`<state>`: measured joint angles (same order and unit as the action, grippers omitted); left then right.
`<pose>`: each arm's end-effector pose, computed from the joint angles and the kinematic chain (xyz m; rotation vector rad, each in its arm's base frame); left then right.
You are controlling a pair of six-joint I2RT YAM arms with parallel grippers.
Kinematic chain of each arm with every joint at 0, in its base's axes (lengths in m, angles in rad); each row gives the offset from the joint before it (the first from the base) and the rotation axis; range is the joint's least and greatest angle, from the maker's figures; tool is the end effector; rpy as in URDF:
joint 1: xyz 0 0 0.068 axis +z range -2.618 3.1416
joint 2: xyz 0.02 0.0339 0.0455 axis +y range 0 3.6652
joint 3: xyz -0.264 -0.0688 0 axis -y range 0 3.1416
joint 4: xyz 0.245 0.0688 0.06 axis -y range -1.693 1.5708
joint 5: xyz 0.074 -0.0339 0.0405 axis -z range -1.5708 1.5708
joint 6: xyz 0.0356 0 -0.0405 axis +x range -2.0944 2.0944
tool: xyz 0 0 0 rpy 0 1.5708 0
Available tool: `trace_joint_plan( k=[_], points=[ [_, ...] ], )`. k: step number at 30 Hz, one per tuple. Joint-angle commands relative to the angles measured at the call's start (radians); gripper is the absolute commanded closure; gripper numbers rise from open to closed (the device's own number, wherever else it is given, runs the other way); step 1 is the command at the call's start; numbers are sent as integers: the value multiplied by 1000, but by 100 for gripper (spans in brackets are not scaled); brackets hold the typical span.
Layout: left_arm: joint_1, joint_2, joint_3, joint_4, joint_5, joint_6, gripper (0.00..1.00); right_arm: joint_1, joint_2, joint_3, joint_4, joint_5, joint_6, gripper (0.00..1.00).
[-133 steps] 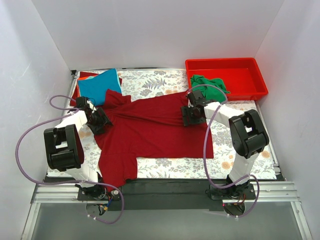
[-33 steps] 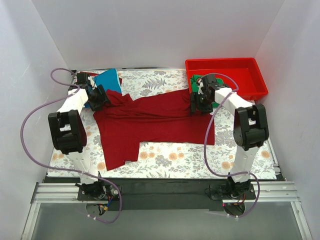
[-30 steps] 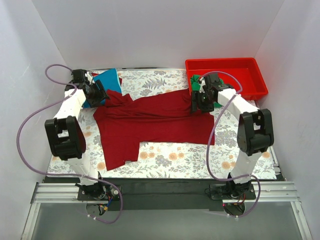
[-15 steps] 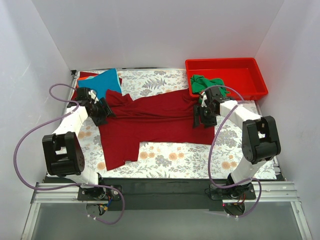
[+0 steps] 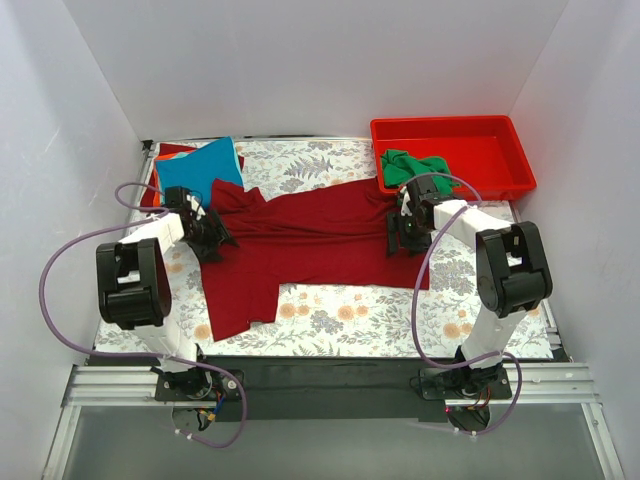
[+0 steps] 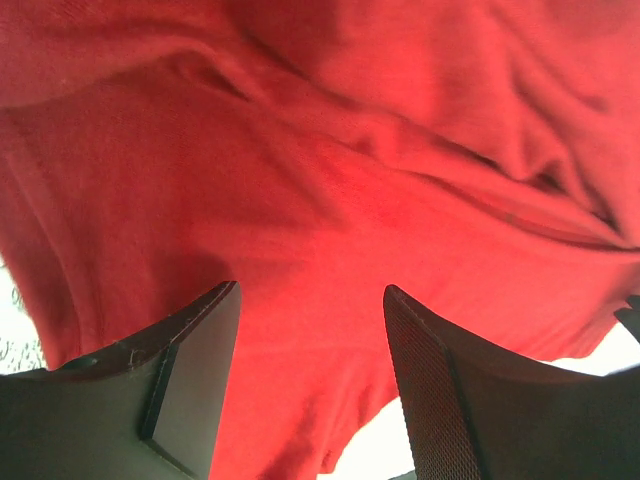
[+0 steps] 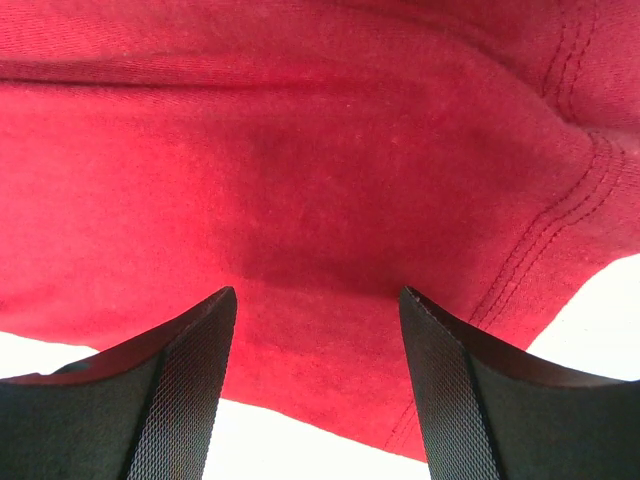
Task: Fold and stack the t-shirts
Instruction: Flatten the tshirt out
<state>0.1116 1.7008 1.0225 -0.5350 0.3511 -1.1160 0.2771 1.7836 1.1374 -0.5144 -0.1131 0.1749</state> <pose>0.3196 0.0235 0.1676 -1.6021 2.4360 -0.7065 0.3366 0.0999 0.1716 -0.1730 2.7482 0.2803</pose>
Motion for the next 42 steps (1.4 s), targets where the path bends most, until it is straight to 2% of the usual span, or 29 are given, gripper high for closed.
trace_joint_plan(
  k=[1,9,18,25,32,36,39,42],
  points=[
    [-3,8,-7,52,-4,2,42,4,26,27,17,30,-17,27],
    [3,97,37,60,-44,18,42,2,59,59,14,56,-11,27],
    [5,221,201,41,-46,45,42,4,108,153,-25,84,-9,27],
    [5,214,251,36,-18,64,42,2,119,228,-52,44,-12,27],
    [3,33,199,17,-23,87,42,4,51,269,-73,-54,-18,27],
    [3,-163,81,6,-73,78,42,4,-32,262,-79,-88,-9,27],
    [3,-312,-17,-5,-141,6,42,4,-87,226,-79,-102,6,27],
    [-3,-456,-165,-49,-317,-114,45,4,-127,179,-78,-115,23,27]
  ],
)
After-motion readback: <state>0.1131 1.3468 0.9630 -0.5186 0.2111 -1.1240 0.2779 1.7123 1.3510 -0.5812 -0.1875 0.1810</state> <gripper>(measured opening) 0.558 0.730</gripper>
